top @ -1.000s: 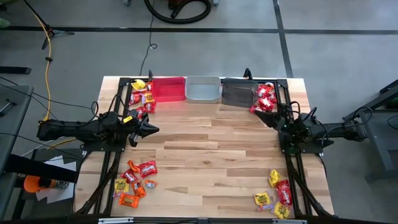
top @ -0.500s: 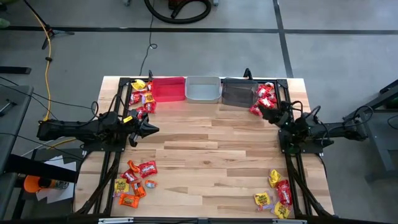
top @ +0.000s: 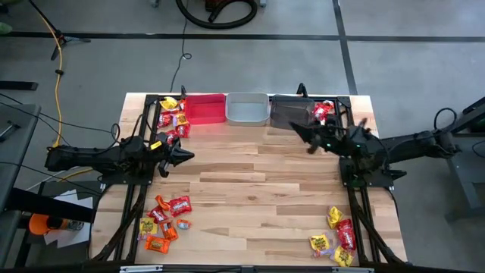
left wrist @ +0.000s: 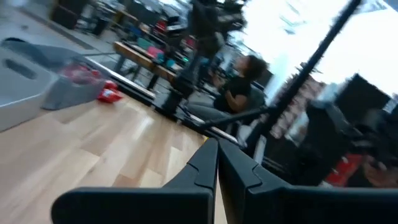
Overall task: Sort candy
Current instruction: Put the yellow candy into the gray bin
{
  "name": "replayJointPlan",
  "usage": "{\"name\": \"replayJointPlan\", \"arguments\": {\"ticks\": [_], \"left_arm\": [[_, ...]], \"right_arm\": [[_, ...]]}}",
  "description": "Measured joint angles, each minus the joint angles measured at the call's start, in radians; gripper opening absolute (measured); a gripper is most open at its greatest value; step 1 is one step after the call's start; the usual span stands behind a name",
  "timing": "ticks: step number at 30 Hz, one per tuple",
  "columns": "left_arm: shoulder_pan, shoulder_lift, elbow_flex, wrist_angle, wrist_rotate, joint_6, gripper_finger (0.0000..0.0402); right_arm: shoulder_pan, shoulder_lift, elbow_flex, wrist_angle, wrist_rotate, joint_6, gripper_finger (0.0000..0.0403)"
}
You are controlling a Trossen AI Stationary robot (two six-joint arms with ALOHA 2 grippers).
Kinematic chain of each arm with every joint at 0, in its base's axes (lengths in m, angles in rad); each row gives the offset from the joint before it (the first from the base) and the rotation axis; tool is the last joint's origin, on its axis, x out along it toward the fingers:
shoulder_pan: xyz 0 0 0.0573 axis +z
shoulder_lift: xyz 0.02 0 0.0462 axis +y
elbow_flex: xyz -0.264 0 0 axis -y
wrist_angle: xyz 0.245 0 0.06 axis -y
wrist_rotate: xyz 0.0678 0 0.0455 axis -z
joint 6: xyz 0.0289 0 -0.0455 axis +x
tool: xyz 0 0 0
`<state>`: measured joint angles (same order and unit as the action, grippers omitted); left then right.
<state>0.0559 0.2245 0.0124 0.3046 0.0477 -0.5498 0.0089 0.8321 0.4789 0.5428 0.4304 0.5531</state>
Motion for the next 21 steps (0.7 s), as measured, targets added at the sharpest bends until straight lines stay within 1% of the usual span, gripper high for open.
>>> {"name": "replayJointPlan", "arguments": {"ticks": [2,4,5,7,9,12,14,16,19,21], "left_arm": [[0.000,0.000,0.000,0.016,-0.052,-0.056,0.0001],[0.000,0.003,0.000,0.064,-0.107,-0.129,0.0001],[0.001,0.009,0.000,0.097,-0.118,-0.150,0.0001],[0.001,0.029,0.010,0.138,-0.122,-0.154,0.0001],[0.001,0.066,0.055,0.124,-0.128,-0.157,0.0006],[0.000,0.182,0.154,0.076,-0.137,-0.147,0.0027],[-0.006,0.286,0.232,0.043,-0.130,-0.116,0.0049],[-0.016,0.394,0.317,0.007,-0.105,-0.078,0.0074],[-0.027,0.538,0.431,-0.081,-0.061,-0.044,0.0115],[-0.027,0.614,0.492,-0.123,-0.047,-0.054,0.0142]], "right_arm": [[-0.013,0.049,0.056,-0.035,-0.011,-0.029,0.0000],[-0.025,0.079,0.104,-0.106,-0.057,-0.035,0.0000],[-0.030,0.091,0.129,-0.157,-0.087,-0.034,0.0000],[-0.040,0.102,0.175,-0.291,-0.136,-0.019,0.0000],[-0.048,0.105,0.220,-0.442,-0.169,0.014,0.0002],[-0.058,0.103,0.275,-0.699,-0.189,0.090,0.0017],[-0.058,0.102,0.304,-0.851,-0.219,0.154,0.0037],[-0.045,0.102,0.314,-0.977,-0.290,0.216,0.0064],[0.024,0.102,0.284,-1.070,-0.449,0.328,0.0112],[0.109,0.104,0.248,-1.089,-0.557,0.416,0.0145]]}}
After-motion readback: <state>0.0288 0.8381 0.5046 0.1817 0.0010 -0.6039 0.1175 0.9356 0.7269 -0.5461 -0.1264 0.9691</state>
